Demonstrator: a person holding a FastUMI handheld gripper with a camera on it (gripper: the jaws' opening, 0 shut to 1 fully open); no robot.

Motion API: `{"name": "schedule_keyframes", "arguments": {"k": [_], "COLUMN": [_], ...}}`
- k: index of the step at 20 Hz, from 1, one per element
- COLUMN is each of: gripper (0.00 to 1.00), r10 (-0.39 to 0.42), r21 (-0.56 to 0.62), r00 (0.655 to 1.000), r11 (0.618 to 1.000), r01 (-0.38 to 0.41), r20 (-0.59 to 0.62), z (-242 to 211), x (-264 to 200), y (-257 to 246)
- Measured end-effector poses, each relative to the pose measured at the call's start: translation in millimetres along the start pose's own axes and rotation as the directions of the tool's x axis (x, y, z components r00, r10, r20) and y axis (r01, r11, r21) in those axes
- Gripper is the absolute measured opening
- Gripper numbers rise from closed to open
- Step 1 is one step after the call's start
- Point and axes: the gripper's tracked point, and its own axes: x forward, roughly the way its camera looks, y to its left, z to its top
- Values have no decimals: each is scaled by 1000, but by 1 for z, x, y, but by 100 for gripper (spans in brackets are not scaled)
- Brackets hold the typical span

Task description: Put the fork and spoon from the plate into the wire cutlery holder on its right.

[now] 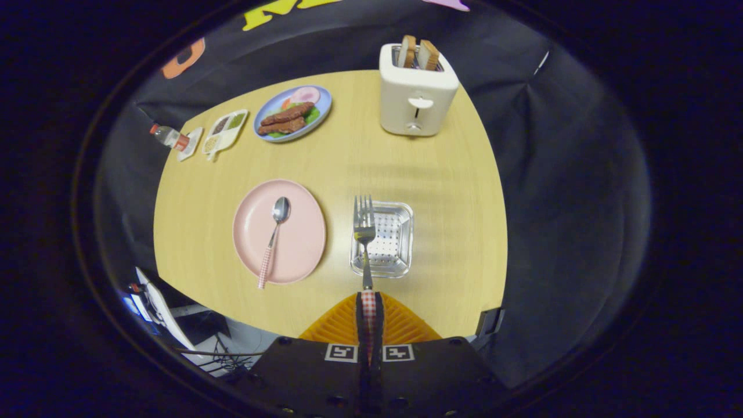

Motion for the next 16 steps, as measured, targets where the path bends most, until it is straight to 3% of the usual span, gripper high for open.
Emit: {"name": "schedule_keyframes", "arguments": {"k": [4, 14, 16], "gripper": [1, 3, 7], "r10": [42, 34, 35], "r21": [73, 141, 144], "r00": [989, 950, 947], "r11": [997, 990, 990], "r01": [-32, 11, 11], "r20": [-144, -312, -318], "z": [-5, 13, 18], "x": [21, 48, 50], "y": [-2, -1, 1]}}
